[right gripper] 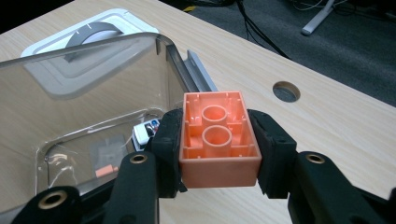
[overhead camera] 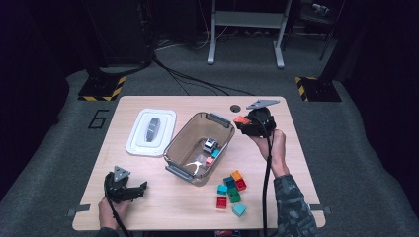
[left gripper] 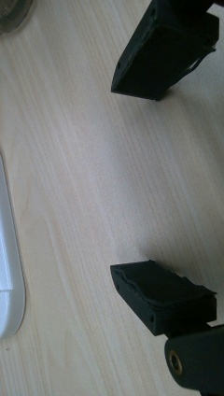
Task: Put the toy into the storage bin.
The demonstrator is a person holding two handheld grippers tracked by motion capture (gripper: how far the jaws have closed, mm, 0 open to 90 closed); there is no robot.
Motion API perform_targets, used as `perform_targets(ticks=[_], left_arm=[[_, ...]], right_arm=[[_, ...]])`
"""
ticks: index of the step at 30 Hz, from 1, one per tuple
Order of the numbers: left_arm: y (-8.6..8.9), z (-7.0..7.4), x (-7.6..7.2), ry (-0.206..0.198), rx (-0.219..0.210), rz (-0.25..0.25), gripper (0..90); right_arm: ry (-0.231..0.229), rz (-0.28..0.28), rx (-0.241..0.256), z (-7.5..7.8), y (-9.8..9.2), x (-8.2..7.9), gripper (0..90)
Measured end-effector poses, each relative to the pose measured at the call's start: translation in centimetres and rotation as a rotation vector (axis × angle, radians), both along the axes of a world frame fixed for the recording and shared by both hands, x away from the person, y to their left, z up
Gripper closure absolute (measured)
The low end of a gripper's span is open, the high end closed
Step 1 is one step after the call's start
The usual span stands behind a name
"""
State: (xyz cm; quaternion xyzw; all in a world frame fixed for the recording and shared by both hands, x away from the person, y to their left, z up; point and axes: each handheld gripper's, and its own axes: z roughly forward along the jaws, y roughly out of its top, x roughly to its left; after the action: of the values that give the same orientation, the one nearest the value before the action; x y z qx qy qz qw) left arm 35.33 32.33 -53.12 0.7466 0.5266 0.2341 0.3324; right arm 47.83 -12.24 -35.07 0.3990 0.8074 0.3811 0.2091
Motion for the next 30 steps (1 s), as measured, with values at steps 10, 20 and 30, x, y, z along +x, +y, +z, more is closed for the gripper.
perform_targets(ticks=[10,20,30], left_arm=[[0.1,0.1,0.0,0.01,0.001,-0.008,11.5],[0.0,0.1,0.0,0.003,0.002,-0.013,12.6],[0.1,0.1,0.0,0.003,0.002,-0.016,12.6]], right_arm=[[0.023,0.077,-0.042,-0.7,3.8,1.5,58.2],[0.082,0.118,-0.088,-2.6,6.0,1.7,58.0],[0.127,0.134,-0.145,-3.8,5.6,1.8,57.3]])
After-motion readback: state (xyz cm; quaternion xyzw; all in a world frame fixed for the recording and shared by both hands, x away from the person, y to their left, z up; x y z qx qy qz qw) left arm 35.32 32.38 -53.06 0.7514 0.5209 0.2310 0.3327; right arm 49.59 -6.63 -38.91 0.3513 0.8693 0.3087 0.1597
